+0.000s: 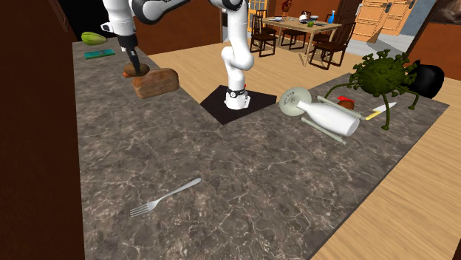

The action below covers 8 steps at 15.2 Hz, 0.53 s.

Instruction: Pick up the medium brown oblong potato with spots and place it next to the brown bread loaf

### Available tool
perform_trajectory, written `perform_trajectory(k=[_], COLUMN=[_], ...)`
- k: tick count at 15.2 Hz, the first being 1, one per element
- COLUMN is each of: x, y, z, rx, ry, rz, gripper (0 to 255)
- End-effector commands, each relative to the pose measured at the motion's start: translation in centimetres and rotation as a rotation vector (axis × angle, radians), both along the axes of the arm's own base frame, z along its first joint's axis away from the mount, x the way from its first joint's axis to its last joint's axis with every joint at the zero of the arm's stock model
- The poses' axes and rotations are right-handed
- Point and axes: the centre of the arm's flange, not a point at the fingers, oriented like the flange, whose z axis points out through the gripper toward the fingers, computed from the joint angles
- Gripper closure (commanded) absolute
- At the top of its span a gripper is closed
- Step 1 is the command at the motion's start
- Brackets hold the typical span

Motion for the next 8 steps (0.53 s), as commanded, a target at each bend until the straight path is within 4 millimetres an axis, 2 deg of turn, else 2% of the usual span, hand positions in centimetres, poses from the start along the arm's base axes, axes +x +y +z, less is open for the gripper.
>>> perform_trajectory(k=[1, 8], x=[-0.1, -0.1], y=[-0.1, -0.1], z=[-1.0, -4.7], rx=[0.0, 0.0], ry=[0.0, 0.0], rz=[0.0, 0.0], gripper=[255, 255])
